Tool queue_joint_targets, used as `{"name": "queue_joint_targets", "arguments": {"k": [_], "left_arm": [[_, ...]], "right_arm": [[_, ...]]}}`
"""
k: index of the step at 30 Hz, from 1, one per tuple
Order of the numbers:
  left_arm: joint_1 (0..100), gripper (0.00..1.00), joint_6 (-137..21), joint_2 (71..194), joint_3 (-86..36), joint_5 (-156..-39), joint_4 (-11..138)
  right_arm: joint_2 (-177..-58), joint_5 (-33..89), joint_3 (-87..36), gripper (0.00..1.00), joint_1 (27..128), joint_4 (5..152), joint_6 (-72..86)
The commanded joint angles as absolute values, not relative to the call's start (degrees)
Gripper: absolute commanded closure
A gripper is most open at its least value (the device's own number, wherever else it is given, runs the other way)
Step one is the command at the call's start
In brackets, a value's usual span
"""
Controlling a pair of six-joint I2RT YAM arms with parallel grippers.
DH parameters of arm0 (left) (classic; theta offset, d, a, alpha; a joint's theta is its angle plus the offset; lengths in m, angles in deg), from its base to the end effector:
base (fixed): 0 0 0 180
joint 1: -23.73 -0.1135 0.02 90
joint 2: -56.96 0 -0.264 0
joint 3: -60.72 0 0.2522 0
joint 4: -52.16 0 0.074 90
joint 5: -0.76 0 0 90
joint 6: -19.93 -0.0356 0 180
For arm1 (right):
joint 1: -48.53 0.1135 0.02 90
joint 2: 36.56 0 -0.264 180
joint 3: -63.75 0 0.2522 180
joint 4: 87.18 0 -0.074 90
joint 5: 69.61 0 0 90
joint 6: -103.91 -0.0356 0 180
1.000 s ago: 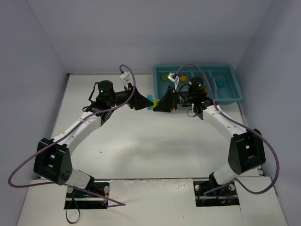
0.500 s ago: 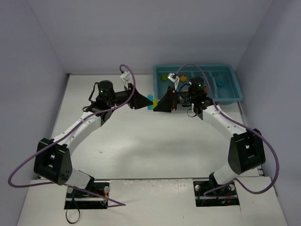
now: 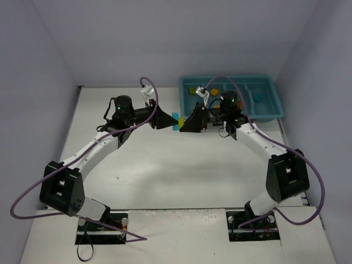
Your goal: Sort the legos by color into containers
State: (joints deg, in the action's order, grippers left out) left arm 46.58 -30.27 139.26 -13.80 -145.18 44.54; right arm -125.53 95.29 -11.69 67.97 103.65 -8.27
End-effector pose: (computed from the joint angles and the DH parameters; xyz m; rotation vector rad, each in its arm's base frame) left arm 0.2912 -0.1547 0.3407 0.6068 1.7203 -1.5671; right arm 0.3126 0.1468 0.3145 -1.0483 1.5092 1.5652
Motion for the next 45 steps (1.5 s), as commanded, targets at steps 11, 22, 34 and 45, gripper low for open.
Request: {"name": "queue_joint_targets", "arguments": {"k": [11, 22, 34, 45], "left_arm": [[43.8, 1.00, -29.1, 135.7, -14.0, -148.8, 37.0], [43.3, 1.00, -37.9, 133.6, -13.5, -142.3, 51.8], [43.6, 1.00, -46.7, 126.7, -11.8, -130.7, 69.8], [43.6, 0.99, -47.7, 125.8, -10.9, -128.4, 71.9]], "right_arm": [[-126.9, 96.7, -12.7, 1.00, 63.9, 106.0, -6.7], [-135.7, 67.9, -26.6, 1.00, 62.1, 92.3, -0.5], [-159.7, 39.9, -54.3, 0.95, 63.1, 82.6, 1.4], [-168.9, 39.4, -66.8, 0.54, 63.1, 80.5, 1.5]]}}
